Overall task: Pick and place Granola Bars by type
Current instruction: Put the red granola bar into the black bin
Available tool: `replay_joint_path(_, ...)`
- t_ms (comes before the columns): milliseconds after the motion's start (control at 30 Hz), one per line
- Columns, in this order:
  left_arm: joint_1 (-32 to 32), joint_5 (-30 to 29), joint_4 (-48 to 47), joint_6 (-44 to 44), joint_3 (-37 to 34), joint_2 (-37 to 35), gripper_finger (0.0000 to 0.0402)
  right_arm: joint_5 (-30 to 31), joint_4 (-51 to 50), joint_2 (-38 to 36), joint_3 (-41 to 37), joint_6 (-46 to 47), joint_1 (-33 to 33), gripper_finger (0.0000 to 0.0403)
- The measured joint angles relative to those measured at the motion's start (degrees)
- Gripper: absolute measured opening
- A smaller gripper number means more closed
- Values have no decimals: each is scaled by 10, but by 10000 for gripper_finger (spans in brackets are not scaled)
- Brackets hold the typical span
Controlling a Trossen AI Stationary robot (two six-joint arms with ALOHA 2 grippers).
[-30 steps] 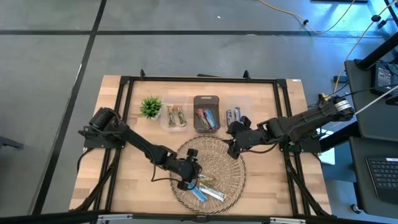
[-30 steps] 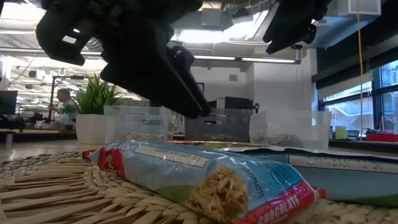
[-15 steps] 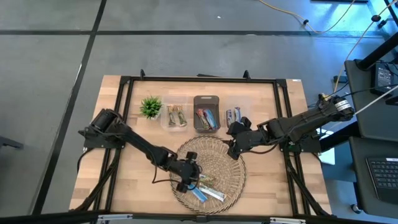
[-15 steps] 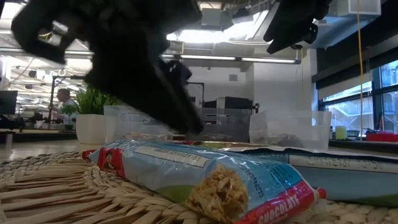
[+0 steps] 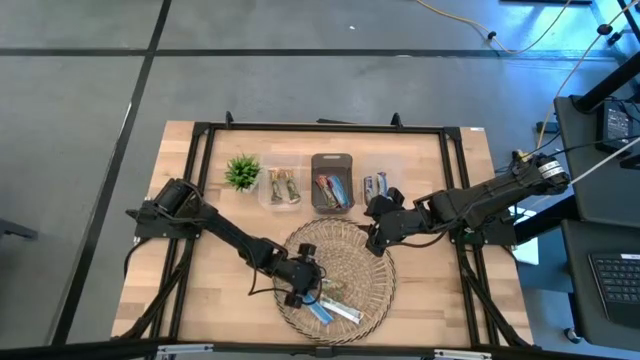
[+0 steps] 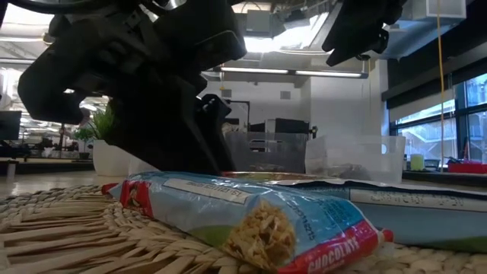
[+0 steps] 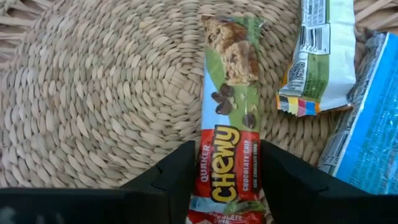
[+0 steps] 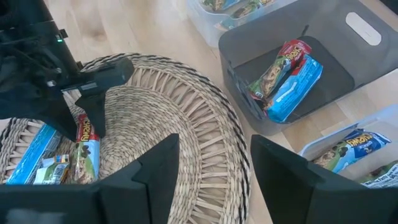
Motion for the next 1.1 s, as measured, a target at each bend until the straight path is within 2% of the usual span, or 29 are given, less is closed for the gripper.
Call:
replay_joint_path(300,0,0,1,0,0,0,89,0,0,0,0,0,0,201)
replay_joint_path(533,0,1,-2,0,0,-8,83,0,0,0,0,0,0,201)
replay_joint_path(733,8,-3,0,-4,0,-56,80,1,-1,0,0,0,0,201)
replay_joint_path(933,40,-75,-12,-69,0,-133,79,3,-24,-5,0,21,-2,201)
replay_joint_path(1100,75,-147,-32,-108,0,-181,79,93,-86,-50,0,102,-7,201)
